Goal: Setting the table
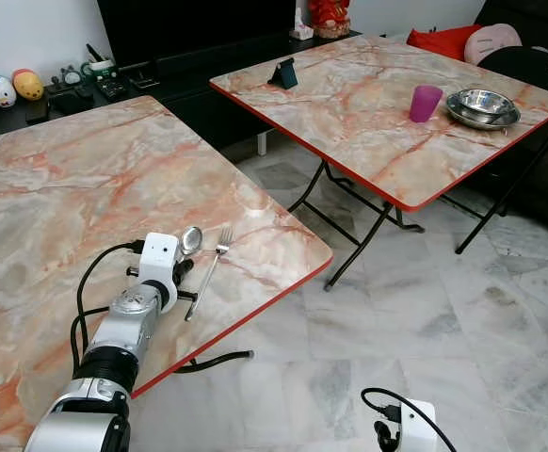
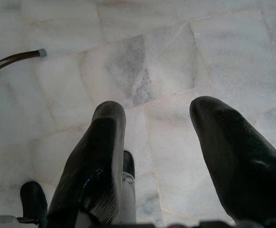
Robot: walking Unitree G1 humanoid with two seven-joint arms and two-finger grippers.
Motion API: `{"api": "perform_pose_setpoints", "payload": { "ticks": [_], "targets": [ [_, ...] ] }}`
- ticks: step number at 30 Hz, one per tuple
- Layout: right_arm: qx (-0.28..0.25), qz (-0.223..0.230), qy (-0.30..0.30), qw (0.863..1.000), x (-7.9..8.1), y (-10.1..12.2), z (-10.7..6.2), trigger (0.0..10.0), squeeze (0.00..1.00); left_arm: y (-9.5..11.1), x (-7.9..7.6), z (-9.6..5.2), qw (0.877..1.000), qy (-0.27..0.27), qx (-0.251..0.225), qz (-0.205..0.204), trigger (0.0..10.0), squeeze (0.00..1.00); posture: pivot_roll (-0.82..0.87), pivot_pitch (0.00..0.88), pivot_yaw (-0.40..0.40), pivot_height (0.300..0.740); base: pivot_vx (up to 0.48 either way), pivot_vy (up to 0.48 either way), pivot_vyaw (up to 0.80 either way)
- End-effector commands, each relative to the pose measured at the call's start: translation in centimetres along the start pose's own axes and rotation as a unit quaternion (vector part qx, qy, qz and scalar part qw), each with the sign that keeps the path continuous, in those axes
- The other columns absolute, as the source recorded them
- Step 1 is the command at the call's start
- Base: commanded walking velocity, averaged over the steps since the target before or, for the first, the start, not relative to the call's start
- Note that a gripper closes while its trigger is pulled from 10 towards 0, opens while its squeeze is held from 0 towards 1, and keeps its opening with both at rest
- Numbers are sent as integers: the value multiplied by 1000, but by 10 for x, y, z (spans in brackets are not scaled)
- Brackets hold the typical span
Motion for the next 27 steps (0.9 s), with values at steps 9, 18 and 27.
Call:
{"api": "perform_pose_setpoints", "payload": {
  "ticks": [9,18,27],
  "targets": [
    [-1,-1,-1,1000,1,1,0,10000,0,-16,-15,-2,1000,-28,13,6,0,0,44,0,-34,740,0,0,0],
    [-1,-1,-2,1000,2,-1,-1,10000,0,-11,-11,-8,999,-7,-34,-17,0,0,45,0,-36,740,0,0,0],
    [4,-2,-7,1000,-5,-4,-1,10000,0,8,-3,-18,992,20,-117,-44,10000,0,48,0,-40,740,0,0,0]
  ]
}}
Point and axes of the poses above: a point about 5 cm out from each wrist's last joint towards the gripper, its own z axis pointing out of the wrist towards the gripper, its own y axis along the axis of the wrist's last joint, x = y × z, the point moved 3 cm from there along z, pointing out of the wrist towards the gripper, and after that the axes turned 2 degrees about -z, right-handed, at the moved point
